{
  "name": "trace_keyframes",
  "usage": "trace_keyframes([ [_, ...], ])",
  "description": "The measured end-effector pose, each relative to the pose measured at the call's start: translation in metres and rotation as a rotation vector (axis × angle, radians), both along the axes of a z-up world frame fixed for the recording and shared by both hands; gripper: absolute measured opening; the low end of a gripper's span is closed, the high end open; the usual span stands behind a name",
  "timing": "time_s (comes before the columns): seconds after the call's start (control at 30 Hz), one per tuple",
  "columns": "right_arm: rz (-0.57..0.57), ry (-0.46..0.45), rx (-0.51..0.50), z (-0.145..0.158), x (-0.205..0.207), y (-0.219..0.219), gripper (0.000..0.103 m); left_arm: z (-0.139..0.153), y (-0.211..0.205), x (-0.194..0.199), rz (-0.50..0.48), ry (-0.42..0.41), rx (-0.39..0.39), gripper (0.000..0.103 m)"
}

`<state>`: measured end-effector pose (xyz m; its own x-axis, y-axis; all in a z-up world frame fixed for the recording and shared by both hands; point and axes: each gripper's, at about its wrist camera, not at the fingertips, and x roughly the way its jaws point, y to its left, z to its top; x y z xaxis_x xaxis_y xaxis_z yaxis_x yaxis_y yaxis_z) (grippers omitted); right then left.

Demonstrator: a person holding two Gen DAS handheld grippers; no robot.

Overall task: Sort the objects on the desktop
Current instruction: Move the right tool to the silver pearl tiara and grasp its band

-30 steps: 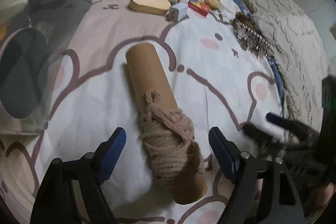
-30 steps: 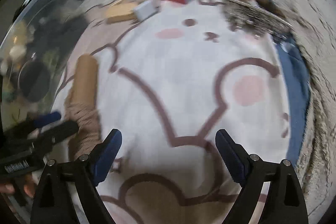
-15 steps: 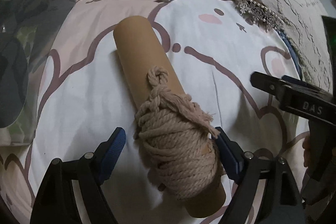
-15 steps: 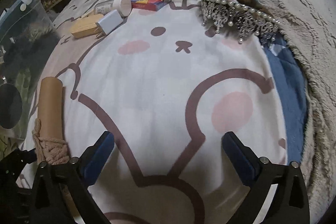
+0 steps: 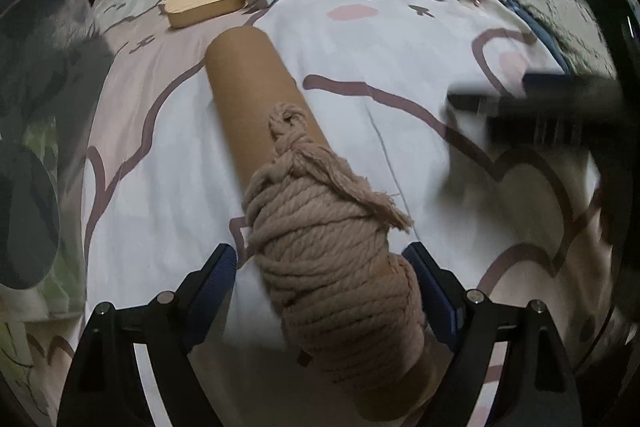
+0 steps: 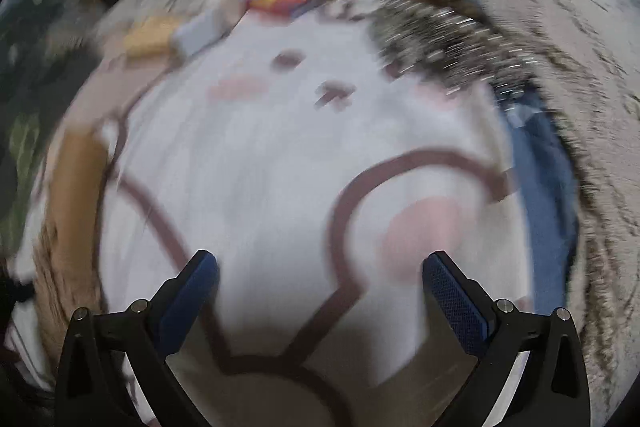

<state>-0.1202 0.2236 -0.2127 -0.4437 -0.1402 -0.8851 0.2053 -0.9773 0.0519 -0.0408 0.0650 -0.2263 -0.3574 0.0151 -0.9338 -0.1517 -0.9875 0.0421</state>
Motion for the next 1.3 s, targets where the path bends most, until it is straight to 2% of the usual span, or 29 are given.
trace_keyframes([
  [0.13,-0.192,0.105,-0.184,0.025,-0.015,0.048,0.103,0.004,-0.008,0.005,-0.008,-0.028,0.021,0.078],
  [0.2,-0.251,0.15,-0.258,0.033,-0.02,0.068,0.103,0.007,-0.013,0.005,-0.012,-0.048,0.014,0.078],
  [0.33,-0.253,0.202,-0.268,0.038,-0.033,0.079,0.103,0.021,-0.025,0.004,0.019,-0.059,-0.011,0.08],
  [0.4,-0.236,0.196,-0.277,0.034,-0.04,0.078,0.094,0.025,-0.031,0.003,0.04,-0.054,-0.022,0.087],
  [0.43,-0.234,0.192,-0.27,0.033,-0.042,0.077,0.08,0.025,-0.033,0.003,0.055,-0.05,-0.034,0.093],
  [0.47,-0.233,0.186,-0.261,0.031,-0.043,0.076,0.072,0.024,-0.035,0.002,0.068,-0.048,-0.042,0.098],
  [0.57,-0.185,0.163,-0.284,0.021,-0.048,0.073,0.057,0.012,-0.034,-0.002,0.087,-0.075,-0.016,0.099],
  [0.63,-0.18,0.157,-0.283,0.016,-0.049,0.075,0.054,0.004,-0.032,-0.005,0.101,-0.098,0.006,0.099],
  [0.9,-0.214,0.14,-0.337,0.0,-0.066,0.084,0.054,-0.012,-0.043,-0.016,0.217,-0.122,0.092,0.103],
  [1.0,-0.241,0.147,-0.314,-0.002,-0.071,0.079,0.057,-0.015,-0.047,-0.018,0.255,-0.113,0.107,0.103],
  [1.07,-0.247,0.144,-0.3,-0.003,-0.075,0.073,0.074,-0.015,-0.045,-0.02,0.261,-0.11,0.088,0.103],
  [1.2,-0.252,0.158,-0.214,-0.003,-0.081,0.058,0.076,-0.015,-0.047,-0.023,0.272,-0.105,0.085,0.103],
  [1.3,-0.302,0.158,-0.166,-0.007,-0.088,0.054,0.076,-0.014,-0.048,-0.025,0.275,-0.096,0.08,0.103],
])
